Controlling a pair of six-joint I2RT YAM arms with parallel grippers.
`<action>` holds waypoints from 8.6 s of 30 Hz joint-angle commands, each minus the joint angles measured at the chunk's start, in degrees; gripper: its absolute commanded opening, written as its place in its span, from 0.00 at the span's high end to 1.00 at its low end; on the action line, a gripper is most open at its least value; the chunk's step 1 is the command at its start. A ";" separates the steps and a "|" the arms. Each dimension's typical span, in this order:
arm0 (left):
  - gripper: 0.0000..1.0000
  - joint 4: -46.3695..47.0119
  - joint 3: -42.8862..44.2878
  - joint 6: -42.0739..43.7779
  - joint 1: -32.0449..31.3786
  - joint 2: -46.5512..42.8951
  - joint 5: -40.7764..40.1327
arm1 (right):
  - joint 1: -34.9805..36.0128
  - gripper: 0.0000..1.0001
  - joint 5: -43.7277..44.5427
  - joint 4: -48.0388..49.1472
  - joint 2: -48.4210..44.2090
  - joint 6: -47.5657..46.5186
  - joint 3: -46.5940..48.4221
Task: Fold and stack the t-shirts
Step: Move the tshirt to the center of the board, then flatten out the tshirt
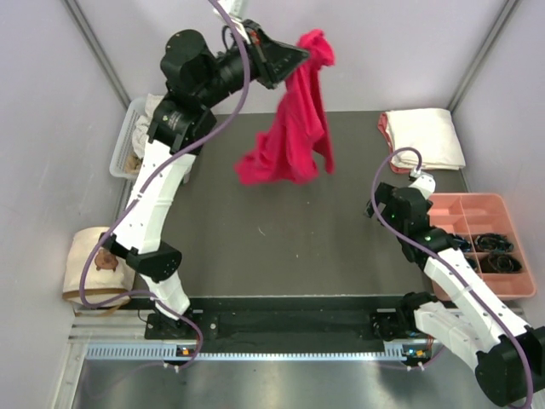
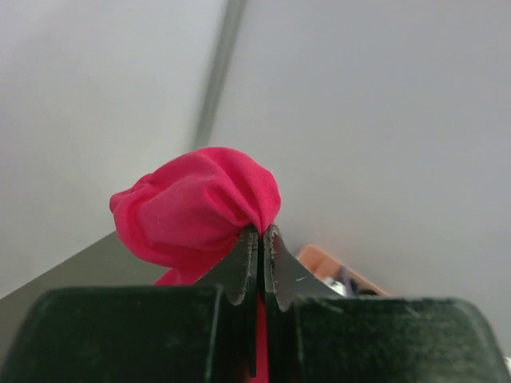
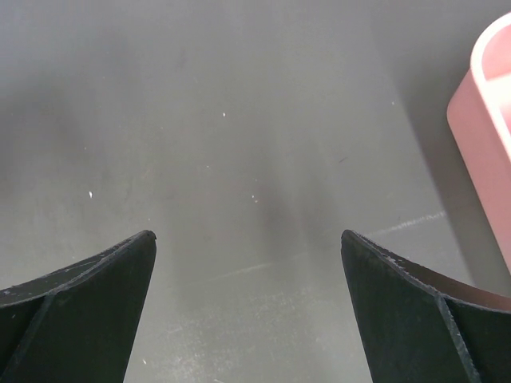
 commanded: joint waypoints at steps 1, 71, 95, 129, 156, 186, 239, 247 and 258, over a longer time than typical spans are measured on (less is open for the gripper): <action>1.00 5.92 -2.04 -1.88 -5.46 -2.33 5.74 | 0.73 0.01 -0.47 1.73 0.10 1.22 -0.52; 1.00 20.86 -63.13 14.03 10.09 -2.42 -21.33 | 0.73 0.94 -14.36 23.17 47.73 -1.33 19.07; 1.00 6.89 -56.89 13.15 10.09 -25.60 -16.59 | 0.64 1.00 -0.91 -3.19 0.37 -11.88 32.16; 1.00 8.44 -70.85 9.90 10.09 -43.93 -8.81 | 0.64 1.00 11.03 -6.48 -10.13 -7.40 21.58; 1.00 -20.09 -39.58 12.80 10.00 -46.52 -5.07 | 0.38 1.00 -1.26 -15.66 -16.86 -14.69 38.66; 1.00 14.96 -19.81 16.58 10.62 38.53 -21.33 | -0.41 1.00 9.72 9.20 32.43 1.75 17.92; 0.01 17.33 -97.15 -3.90 -0.55 -28.01 -53.24 | 1.26 0.01 -2.23 0.85 7.83 -2.56 3.52; 0.11 21.38 -97.76 -4.96 -0.02 -20.09 -50.69 | 1.17 0.01 -1.70 0.32 7.30 -2.56 3.69; 0.89 23.41 -100.05 -3.81 3.15 -17.46 -50.86 | 1.26 0.01 -1.97 0.50 7.57 -2.47 3.25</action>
